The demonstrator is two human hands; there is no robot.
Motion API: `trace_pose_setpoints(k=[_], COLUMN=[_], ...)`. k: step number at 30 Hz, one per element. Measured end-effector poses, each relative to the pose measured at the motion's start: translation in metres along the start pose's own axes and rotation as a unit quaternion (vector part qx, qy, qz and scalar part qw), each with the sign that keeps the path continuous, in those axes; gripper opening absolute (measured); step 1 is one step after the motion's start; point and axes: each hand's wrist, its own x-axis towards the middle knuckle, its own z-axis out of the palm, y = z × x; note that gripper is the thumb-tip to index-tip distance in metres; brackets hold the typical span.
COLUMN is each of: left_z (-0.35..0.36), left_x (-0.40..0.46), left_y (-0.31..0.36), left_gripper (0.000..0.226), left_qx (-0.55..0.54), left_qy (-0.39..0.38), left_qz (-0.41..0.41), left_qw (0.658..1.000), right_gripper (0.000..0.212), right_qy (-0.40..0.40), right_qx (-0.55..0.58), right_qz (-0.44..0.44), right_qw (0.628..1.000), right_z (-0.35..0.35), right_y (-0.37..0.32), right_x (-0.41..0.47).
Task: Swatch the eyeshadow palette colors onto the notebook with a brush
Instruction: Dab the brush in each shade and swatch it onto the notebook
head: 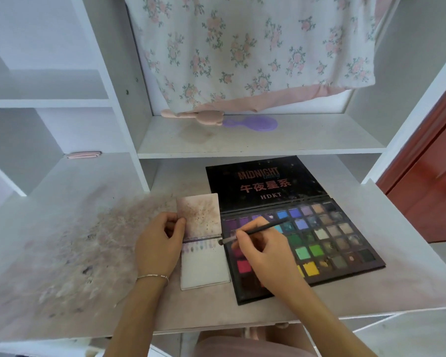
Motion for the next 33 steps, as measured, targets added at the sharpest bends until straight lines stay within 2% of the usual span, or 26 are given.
trace_pose_setpoints(k=[18,23,33], left_z=[-0.0006,-0.0017,-0.0009], left_x=[-0.002,-0.0026,-0.0022], left_y=[-0.0015,-0.0011,-0.0023], left_gripper=[0.014,0.018,0.012], left_qx=[-0.013,-0.014,-0.015], left_qy=[-0.013,-0.015,-0.011], left_qz=[0.011,0.011,0.018], left_qw=[1.0,1.0,1.0], right_gripper=[0.014,0.013,0.015], right_qy=[-0.023,-0.025,-0.024], right_qx=[-0.088,-0.084,-0.082], right_qz=[0.014,0.016,0.015], right_qw=[0.996,0.996,0.996], right_z=[0.0079,0.008,0.0088], right_y=[0.0066,0.0058,0.0071], right_x=[0.0048,0.0063,0.006])
